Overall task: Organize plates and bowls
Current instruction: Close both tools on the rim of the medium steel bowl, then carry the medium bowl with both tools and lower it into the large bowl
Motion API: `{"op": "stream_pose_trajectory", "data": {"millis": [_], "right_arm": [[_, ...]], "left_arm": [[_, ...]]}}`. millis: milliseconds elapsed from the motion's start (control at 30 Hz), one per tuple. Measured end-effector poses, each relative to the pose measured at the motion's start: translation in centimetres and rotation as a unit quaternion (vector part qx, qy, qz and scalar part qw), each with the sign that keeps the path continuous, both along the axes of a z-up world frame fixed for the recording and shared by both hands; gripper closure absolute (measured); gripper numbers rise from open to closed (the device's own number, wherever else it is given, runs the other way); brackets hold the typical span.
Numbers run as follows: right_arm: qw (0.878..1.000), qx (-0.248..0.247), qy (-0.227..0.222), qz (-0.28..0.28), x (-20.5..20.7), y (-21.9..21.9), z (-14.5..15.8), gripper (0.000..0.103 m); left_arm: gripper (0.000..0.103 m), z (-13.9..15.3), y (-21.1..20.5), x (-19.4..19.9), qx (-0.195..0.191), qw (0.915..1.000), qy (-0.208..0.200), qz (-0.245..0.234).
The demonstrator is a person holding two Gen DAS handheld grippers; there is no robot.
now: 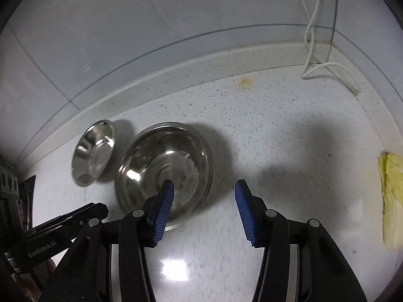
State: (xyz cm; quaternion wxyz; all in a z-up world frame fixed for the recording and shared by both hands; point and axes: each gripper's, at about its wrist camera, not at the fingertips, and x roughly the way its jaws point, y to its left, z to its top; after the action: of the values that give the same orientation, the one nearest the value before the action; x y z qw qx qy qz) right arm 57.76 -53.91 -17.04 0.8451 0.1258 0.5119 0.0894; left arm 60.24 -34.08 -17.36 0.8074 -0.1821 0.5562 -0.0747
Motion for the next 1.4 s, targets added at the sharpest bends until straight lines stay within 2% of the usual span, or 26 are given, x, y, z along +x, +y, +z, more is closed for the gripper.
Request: {"op": "stream_pose_trajectory", "data": {"millis": [200, 267, 367, 467, 700, 933, 1100, 1400], "right_arm": [[1.000, 0.002, 0.015, 0.001, 2.1, 0.2, -1.9, 0.059], [1.000, -0.002, 0.022, 0.005, 2.3, 0.5, -2.5, 0.072], [0.999, -0.002, 0.029, 0.013, 2.4, 0.9, -3.3, 0.085], [0.999, -0.004, 0.029, 0.015, 2.2, 1.3, -3.7, 0.091], [1.000, -0.013, 0.020, 0.011, 1.8, 1.7, -2.9, 0.091], [1.000, -0.017, -0.006, 0.014, -0.1, 2.1, 1.0, 0.091], [0.999, -0.016, -0.029, 0.015, -2.6, 2.6, 4.5, 0.091], [0.997, -0.004, -0.082, 0.009, -10.8, 3.7, 11.7, 0.091]], "left_arm": [[0.067, -1.6, -1.4, 2.3, 0.000, 1.0000, 0.003, 0.000], [0.071, -2.2, -1.7, 2.8, -0.010, 0.9999, 0.006, -0.003], [0.087, -2.9, -2.2, 3.1, -0.019, 0.9997, 0.007, -0.017], [0.092, -2.9, -2.7, 3.3, -0.030, 0.9993, 0.004, -0.022], [0.092, -1.7, -2.1, 2.3, -0.033, 0.9990, -0.009, -0.027], [0.092, 2.2, -0.9, 0.0, -0.037, 0.9985, -0.028, -0.028], [0.092, 5.7, -0.1, -3.1, -0.044, 0.9977, -0.045, -0.025], [0.092, 12.8, 0.5, -11.3, -0.062, 0.9945, -0.078, -0.031]]}}
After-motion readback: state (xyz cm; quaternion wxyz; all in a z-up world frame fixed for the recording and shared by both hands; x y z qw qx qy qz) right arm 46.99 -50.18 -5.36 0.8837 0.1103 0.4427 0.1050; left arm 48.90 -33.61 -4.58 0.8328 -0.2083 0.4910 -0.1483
